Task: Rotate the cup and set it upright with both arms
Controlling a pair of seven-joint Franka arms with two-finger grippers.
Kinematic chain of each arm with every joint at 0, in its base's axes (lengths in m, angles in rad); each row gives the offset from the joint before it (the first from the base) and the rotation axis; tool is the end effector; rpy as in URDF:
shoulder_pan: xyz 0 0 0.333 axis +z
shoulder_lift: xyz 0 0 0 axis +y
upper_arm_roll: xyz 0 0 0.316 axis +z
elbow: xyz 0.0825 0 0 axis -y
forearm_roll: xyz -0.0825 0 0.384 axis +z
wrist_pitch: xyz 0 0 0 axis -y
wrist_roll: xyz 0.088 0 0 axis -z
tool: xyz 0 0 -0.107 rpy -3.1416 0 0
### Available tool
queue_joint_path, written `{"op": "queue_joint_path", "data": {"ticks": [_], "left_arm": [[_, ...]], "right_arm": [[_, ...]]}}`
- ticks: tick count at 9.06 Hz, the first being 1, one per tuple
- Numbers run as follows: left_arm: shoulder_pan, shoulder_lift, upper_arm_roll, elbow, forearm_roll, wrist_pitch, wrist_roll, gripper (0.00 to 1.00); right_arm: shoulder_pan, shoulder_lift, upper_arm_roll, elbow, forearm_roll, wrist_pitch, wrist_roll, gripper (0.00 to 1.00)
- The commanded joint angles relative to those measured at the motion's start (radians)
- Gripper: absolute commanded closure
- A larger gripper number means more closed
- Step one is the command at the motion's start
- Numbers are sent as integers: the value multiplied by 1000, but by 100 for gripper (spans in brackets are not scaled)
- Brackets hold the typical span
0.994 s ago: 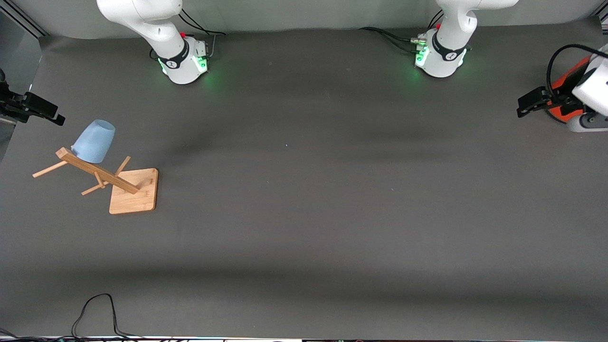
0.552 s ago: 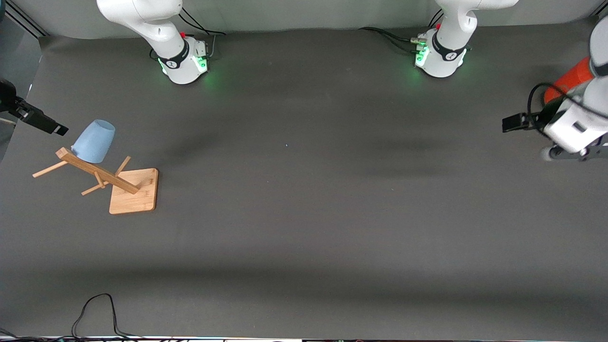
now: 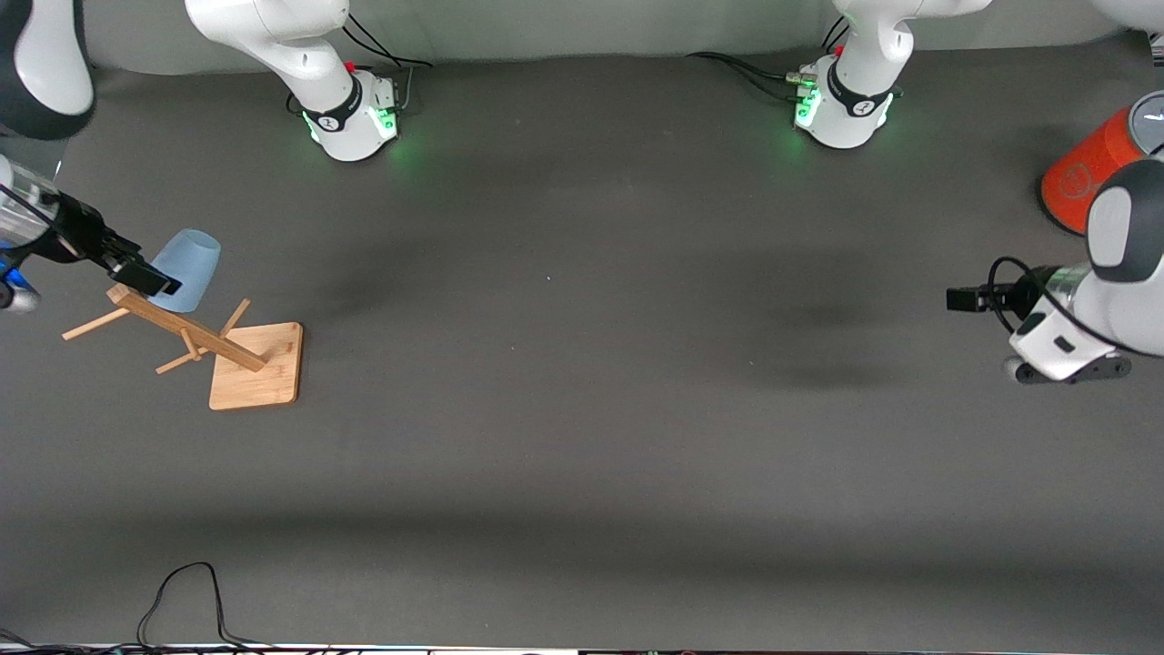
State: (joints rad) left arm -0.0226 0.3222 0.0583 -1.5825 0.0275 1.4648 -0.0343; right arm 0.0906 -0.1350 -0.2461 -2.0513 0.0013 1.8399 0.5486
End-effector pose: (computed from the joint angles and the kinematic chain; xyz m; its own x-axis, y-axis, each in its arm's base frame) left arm 0.6018 0.0212 0.4248 0.9028 0.0746 -0.4234 0.0547 -0.9968 -0.0590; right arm 0.5019 -0.0827 0.4893 0.7610 -0.6430 -0.0863 -0.6445 -0.7645 0.0129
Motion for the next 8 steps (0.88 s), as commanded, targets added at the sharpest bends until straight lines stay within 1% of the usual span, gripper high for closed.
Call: {"op": "queue_joint_path", "data": {"ticks": [1, 2, 3, 4, 5, 6, 7, 8], "left_arm": [[-5, 87, -3, 117, 17, -31, -1, 1], [-16, 107, -3, 142, 17, -50, -13, 0], [-20, 107, -5, 150, 14, -78, -15, 0], [-20, 107, -6, 151, 3, -108, -16, 0], [-23, 106, -9, 162, -6, -167, -24, 0], [-36, 104, -9, 195, -4, -243, -57, 0], [-43, 109, -11, 203, -3, -280, -90, 0], [-54, 142, -11, 202, -14, -276, -95, 0]], "right_arm": [[4, -18, -15, -88, 13, 88, 16, 0], [4, -14, -15, -110, 13, 99, 8, 0], [6, -11, -15, -113, 13, 101, 8, 0], [6, -11, -15, -113, 13, 101, 8, 3], [6, -11, -15, -112, 13, 101, 7, 43], [6, -11, -15, -112, 13, 101, 5, 48], [6, -14, -15, -110, 13, 98, 5, 47], [6, -21, -15, -107, 13, 90, 8, 47]]}}
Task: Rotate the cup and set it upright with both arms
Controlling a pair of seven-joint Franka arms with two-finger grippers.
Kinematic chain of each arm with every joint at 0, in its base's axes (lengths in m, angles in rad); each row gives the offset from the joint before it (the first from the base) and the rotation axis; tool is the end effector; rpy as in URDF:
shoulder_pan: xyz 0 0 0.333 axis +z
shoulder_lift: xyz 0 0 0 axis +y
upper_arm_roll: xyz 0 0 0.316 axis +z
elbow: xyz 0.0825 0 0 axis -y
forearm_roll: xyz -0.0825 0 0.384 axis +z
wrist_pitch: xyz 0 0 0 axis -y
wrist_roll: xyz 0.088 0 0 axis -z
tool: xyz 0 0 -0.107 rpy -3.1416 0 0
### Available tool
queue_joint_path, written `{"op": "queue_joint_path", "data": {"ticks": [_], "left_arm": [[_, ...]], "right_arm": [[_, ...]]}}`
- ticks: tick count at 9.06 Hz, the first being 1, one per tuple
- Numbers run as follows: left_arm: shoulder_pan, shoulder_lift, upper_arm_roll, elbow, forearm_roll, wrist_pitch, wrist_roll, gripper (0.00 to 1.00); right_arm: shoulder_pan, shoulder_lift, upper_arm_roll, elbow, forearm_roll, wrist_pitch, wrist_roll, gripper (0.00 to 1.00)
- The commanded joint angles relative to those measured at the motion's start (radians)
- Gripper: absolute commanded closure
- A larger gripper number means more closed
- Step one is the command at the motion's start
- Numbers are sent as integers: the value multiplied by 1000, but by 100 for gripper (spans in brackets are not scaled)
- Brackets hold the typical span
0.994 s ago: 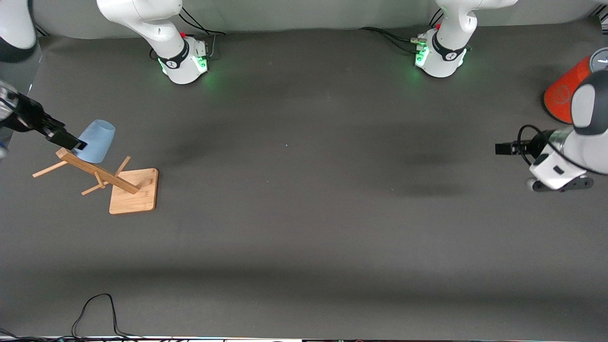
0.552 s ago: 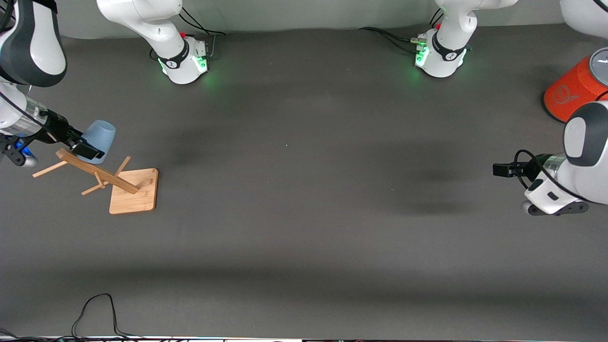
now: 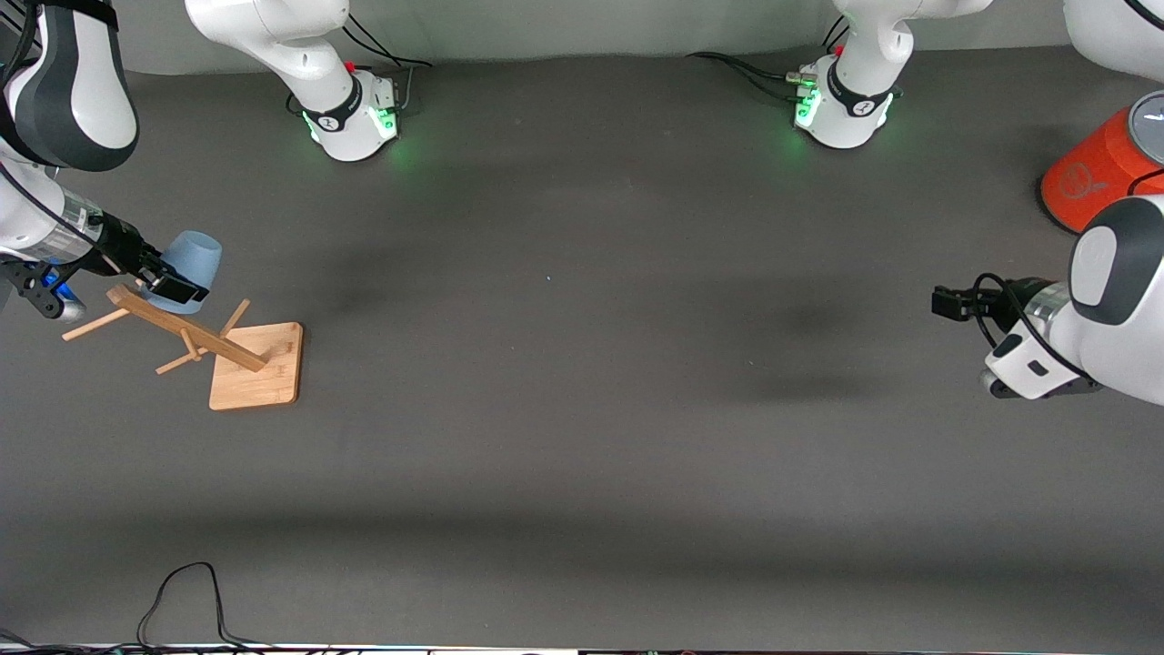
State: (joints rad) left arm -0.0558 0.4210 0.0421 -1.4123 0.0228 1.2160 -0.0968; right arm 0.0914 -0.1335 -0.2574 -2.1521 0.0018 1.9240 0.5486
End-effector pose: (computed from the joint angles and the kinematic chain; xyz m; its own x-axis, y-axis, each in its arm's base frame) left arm 0.6064 -0.0092 0.4298 0.8143 0.1002 -0.5718 0.0557 -0.9939 -0.0949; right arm 0.4923 -0.0852 0.4482 0.7527 -0.6503 -0.1028 -0.6519 -0.7580 0.0212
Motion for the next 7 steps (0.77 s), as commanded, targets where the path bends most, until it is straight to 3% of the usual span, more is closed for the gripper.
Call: {"op": "queue_joint_path", "data": {"ticks": [1, 3, 5, 7], "left_arm": [[-22, 74, 5, 33, -50, -17, -34, 0], [-76, 99, 7, 44, -76, -6, -55, 0], [-145, 98, 5, 44, -78, -7, -162, 0], [-156, 101, 5, 44, -108, 3, -173, 0]], "right_arm": [[8, -38, 0, 4, 12, -26, 17, 47], [14, -104, 15, 67, 10, -159, 51, 47], [27, -153, 90, 124, 12, -291, 188, 47], [161, -173, 124, 170, 20, -350, 417, 47]]}}
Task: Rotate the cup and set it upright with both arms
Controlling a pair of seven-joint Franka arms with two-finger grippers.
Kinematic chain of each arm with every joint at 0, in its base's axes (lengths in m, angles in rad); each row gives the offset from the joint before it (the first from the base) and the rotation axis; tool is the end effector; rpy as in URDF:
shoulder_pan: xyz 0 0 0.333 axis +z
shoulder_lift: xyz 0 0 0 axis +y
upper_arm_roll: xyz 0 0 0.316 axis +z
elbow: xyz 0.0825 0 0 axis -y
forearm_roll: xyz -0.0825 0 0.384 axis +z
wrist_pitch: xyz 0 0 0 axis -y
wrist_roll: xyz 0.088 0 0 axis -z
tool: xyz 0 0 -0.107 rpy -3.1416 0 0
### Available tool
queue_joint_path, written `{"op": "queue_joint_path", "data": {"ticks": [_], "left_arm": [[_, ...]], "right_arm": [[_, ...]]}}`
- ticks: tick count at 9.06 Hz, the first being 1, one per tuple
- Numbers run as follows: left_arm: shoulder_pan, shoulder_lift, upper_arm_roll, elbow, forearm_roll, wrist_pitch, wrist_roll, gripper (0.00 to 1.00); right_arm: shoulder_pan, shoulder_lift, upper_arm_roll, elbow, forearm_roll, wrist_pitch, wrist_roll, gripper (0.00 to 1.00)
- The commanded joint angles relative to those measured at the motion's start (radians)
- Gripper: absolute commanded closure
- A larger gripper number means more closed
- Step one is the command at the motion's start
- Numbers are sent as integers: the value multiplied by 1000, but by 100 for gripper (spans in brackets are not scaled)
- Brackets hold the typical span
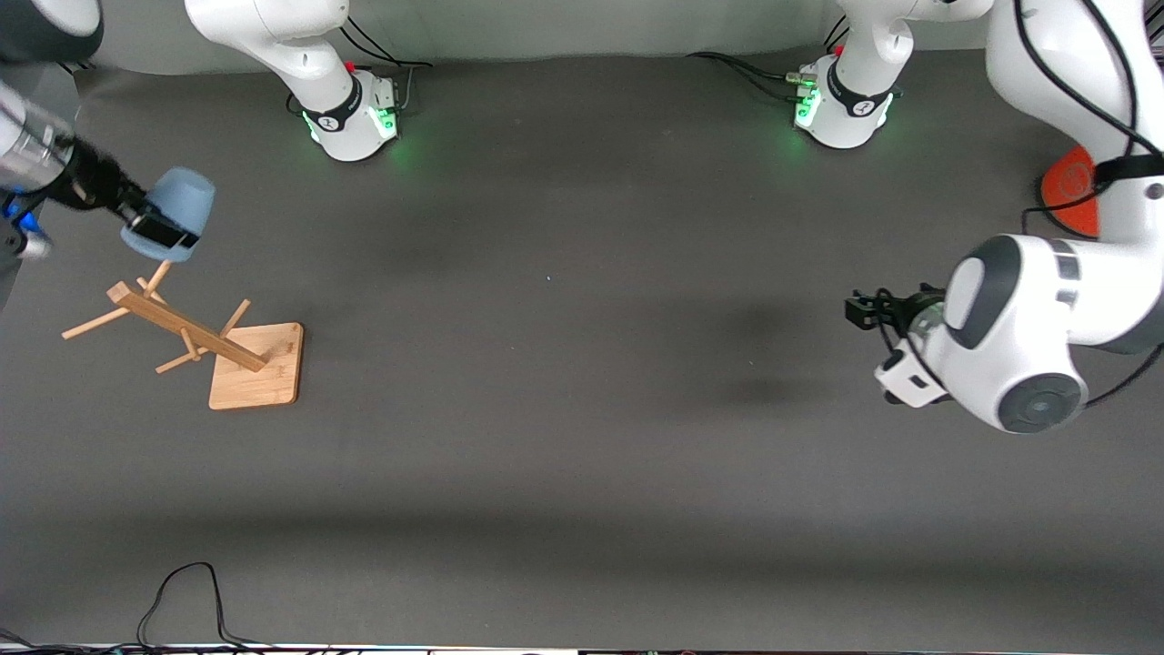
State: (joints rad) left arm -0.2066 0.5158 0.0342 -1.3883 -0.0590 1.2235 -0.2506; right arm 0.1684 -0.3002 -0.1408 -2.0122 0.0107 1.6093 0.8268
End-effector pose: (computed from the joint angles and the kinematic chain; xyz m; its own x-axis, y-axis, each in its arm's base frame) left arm 0.6075 -0.1172 0.3812 0.7788 0.1032 -0.6188 0.0375 -0.9923 -0.1182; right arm 0.4544 0.0066 0.5700 0.6967 -0.7089 -0.1096 -0.7093 -0.7036 0.0422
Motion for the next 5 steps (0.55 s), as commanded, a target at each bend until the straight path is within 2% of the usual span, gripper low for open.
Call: {"op": "queue_joint_path", "data": {"ticks": [1, 3, 5], "left_arm": [[-7, 7, 13, 20, -42, 1, -24, 0], [-5, 6, 13, 20, -45, 1, -45, 0], [-4, 7, 15, 20, -100, 5, -59, 0]], "right_arm": [[188, 7, 7, 64, 38, -43, 293, 47], [366, 122, 7, 169, 101, -31, 606, 47], [520, 322, 7, 364, 104, -26, 858, 47]]}}
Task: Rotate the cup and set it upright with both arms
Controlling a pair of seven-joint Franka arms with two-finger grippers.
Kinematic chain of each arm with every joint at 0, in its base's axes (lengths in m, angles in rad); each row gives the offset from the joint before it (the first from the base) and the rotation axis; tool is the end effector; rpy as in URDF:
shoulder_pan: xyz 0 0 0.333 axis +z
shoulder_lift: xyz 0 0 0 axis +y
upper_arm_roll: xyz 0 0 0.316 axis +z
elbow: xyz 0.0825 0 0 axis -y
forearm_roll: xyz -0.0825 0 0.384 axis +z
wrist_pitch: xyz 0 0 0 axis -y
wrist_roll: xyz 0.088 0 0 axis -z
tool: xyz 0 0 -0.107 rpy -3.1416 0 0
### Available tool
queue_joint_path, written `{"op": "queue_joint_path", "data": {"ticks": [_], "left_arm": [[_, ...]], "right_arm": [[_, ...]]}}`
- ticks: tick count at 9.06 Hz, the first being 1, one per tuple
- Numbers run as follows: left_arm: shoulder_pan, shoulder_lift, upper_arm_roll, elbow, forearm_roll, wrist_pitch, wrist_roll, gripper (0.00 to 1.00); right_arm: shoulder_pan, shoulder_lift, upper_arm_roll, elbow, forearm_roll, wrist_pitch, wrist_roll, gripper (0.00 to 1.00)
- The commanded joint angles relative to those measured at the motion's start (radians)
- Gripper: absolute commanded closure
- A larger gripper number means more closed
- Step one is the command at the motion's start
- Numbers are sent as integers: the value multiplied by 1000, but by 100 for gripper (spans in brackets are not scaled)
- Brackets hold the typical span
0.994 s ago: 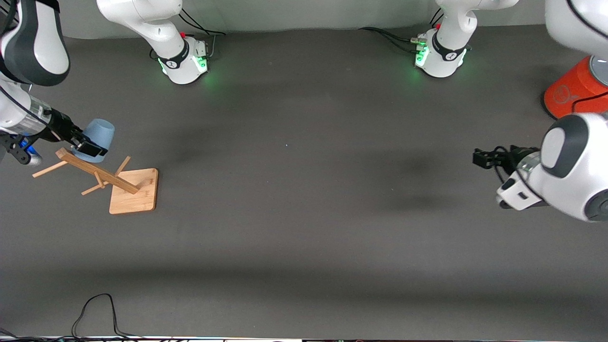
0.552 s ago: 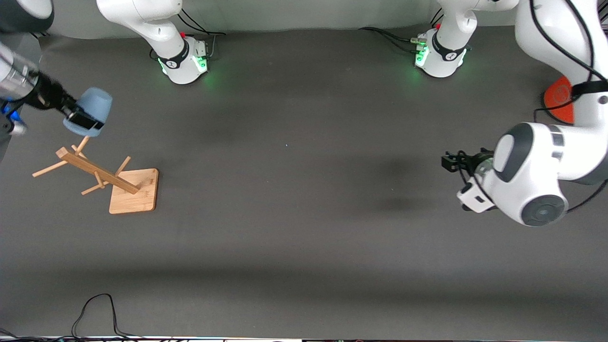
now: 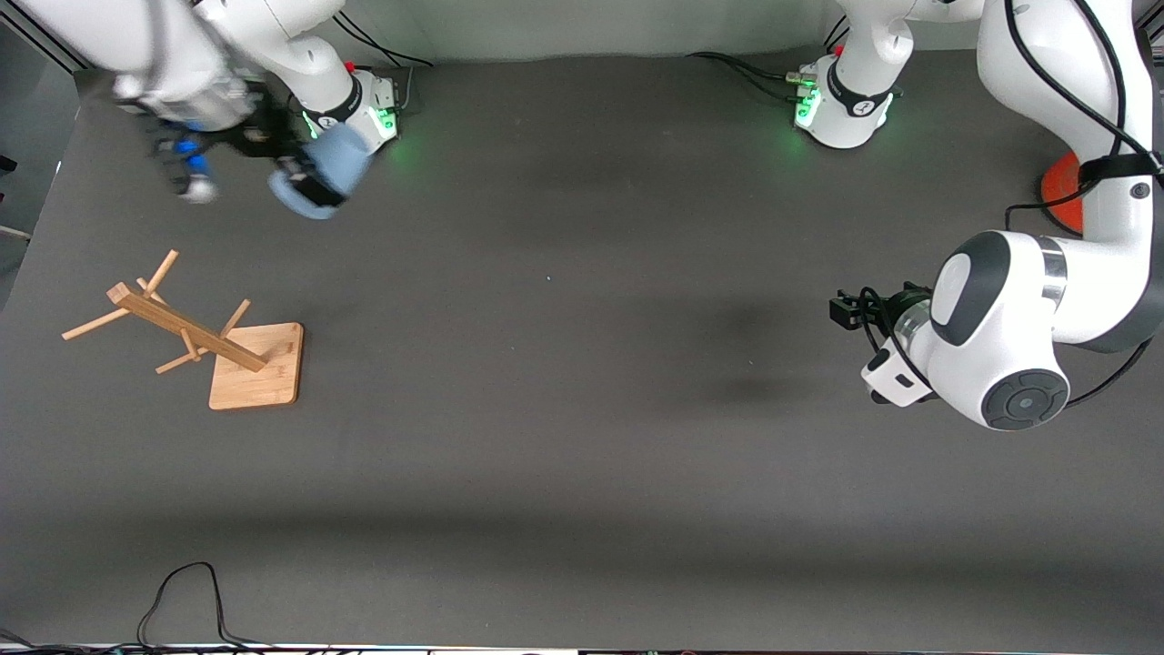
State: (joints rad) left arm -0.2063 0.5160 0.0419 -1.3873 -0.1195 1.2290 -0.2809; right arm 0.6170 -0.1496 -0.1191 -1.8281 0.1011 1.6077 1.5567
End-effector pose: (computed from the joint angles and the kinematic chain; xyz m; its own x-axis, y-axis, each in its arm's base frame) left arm 0.6081 -0.1211 0.3820 0.7723 0.1210 -0.6236 0.0877 -0.9926 -0.0840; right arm 0.4411 0.2473 0.5857 0.4781 -0.8702 -0.1189 -0.8702 -0.4877 0.0704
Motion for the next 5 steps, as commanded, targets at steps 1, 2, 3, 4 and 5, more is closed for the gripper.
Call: {"op": "queue_joint_path", "data": {"ticks": [1, 2, 3, 4, 5], "left_arm": [[-1, 6, 7, 19, -55, 3, -59, 0], [-1, 3, 6, 21, -57, 3, -69, 0], [-1, -2, 7, 21, -77, 3, -70, 0], [2, -8, 9, 21, -103, 10, -73, 0], [5, -20, 7, 21, -115, 32, -73, 0]], "right_arm": [[114, 296, -13, 299, 14, -19, 240, 47], [168, 411, -13, 396, 14, -8, 347, 47], [205, 503, -13, 461, 12, 27, 444, 47], [242, 578, -14, 492, 6, 79, 535, 47], [277, 655, -14, 519, -1, 137, 618, 47]]}}
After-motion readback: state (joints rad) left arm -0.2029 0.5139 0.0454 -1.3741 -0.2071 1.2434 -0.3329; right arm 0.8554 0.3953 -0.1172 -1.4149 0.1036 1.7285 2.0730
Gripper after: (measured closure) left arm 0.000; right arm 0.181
